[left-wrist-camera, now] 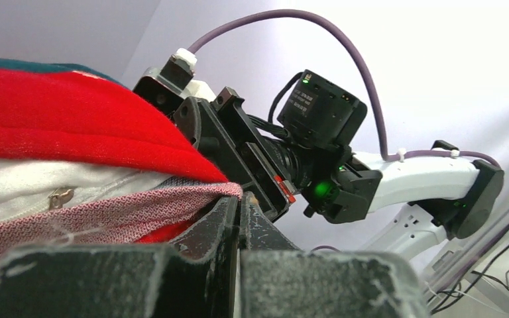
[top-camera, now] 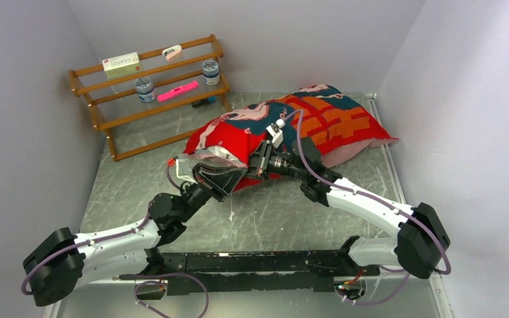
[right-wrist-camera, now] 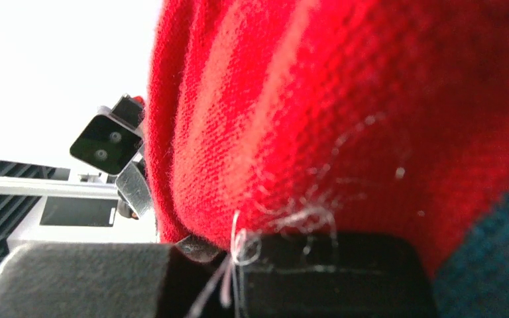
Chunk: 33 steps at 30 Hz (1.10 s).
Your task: Put the pillow into the pillowcase
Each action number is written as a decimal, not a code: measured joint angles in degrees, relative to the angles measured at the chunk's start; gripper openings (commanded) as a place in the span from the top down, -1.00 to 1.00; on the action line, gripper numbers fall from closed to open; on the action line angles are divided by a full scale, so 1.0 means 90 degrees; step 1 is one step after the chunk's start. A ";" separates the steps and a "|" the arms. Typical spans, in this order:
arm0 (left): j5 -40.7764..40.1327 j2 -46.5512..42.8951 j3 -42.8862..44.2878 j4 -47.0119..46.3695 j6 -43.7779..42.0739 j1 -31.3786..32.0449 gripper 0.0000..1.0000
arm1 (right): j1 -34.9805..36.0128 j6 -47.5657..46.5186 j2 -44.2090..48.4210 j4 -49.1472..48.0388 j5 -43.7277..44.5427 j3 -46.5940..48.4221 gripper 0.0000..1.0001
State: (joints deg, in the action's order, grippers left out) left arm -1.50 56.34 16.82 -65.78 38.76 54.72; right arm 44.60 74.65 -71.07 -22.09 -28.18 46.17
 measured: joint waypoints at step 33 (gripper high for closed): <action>0.0882 -0.0036 0.1693 0.4772 0.1999 -0.0585 0.90 | 0.0027 -0.2448 0.3614 0.2679 0.1678 -0.1015 -0.05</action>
State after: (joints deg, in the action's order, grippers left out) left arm 6.44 56.01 32.05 -22.83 56.75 49.45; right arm 44.84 52.62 -38.54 2.02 -13.08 37.04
